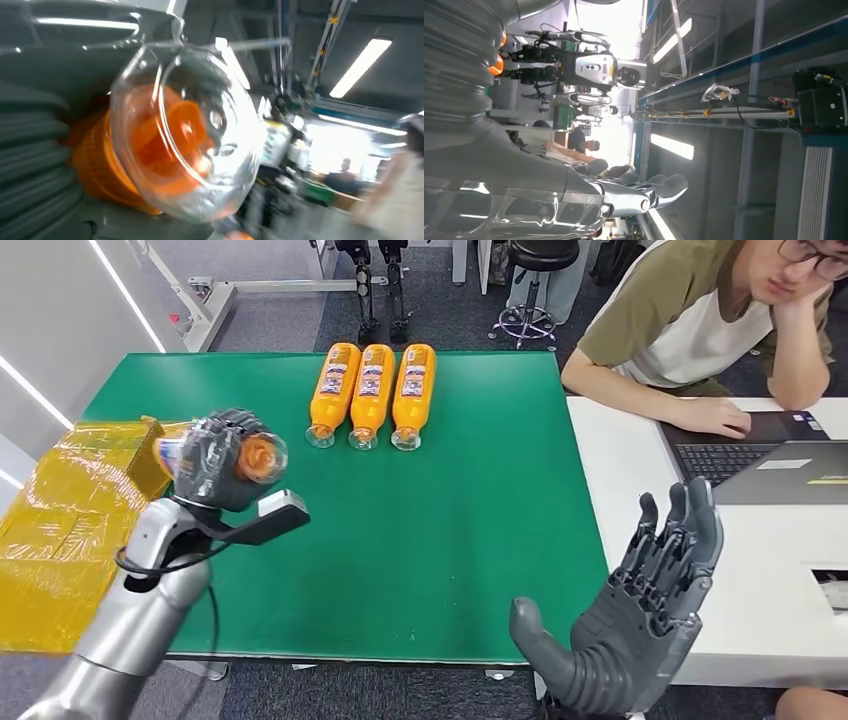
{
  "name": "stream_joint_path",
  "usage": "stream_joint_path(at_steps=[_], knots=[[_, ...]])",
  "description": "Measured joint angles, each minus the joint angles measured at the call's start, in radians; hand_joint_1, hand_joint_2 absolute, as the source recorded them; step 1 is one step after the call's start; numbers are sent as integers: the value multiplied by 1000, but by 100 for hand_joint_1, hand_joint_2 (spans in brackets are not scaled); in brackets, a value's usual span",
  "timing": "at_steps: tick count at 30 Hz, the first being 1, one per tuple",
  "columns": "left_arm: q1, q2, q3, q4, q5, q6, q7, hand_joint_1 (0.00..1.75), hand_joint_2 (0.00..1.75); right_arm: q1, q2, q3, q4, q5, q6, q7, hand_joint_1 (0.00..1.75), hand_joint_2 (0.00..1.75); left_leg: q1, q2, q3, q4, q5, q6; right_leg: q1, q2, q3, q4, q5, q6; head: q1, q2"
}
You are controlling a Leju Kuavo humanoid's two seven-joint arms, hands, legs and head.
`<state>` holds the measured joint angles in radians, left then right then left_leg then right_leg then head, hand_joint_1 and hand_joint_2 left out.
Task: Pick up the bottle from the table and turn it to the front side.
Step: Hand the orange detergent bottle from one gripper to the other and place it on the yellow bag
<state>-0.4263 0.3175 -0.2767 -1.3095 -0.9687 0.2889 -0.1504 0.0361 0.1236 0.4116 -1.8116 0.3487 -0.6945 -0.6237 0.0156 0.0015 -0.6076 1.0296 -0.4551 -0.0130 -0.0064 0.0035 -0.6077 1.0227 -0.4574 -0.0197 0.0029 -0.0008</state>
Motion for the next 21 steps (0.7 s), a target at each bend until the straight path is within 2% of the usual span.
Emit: stream_joint_path(at_steps=[4, 8, 13, 18, 21], knots=[[-52, 154, 12, 8, -105, -20, 65, 175, 175, 16, -4, -2, 0, -2, -1, 3, 0, 175, 1, 1, 0, 0, 0, -3, 1, 2, -1, 2, 0, -2, 0, 0], [-62, 254, 18, 5, -260, 0, 167, 175, 175, 12, -4, 0, -2, 13, -1, 36, 0, 175, 1, 2, 0, -1, -1, -3, 1, 2, -2, 2, -1, -3, 0, 0], [-46, 305, 19, 4, -382, -2, 234, 175, 175, 4, -4, 7, -10, 29, -1, 71, 0, 175, 1, 1, -1, 0, -1, -3, 1, 1, -1, 1, -1, -4, 0, 0], [-32, 322, 20, 4, -396, -11, 241, 175, 175, 5, -4, 8, -15, 31, 0, 74, 0, 175, 1, 1, -1, 0, -1, -3, 1, 1, -1, 1, -1, -4, 0, 0], [-24, 329, 21, 4, -394, -62, 237, 175, 175, 9, -4, 8, -18, 30, 7, 74, 0, 175, 1, 1, -1, 0, -1, -3, 1, 1, -1, 1, -1, -4, 0, 0]])
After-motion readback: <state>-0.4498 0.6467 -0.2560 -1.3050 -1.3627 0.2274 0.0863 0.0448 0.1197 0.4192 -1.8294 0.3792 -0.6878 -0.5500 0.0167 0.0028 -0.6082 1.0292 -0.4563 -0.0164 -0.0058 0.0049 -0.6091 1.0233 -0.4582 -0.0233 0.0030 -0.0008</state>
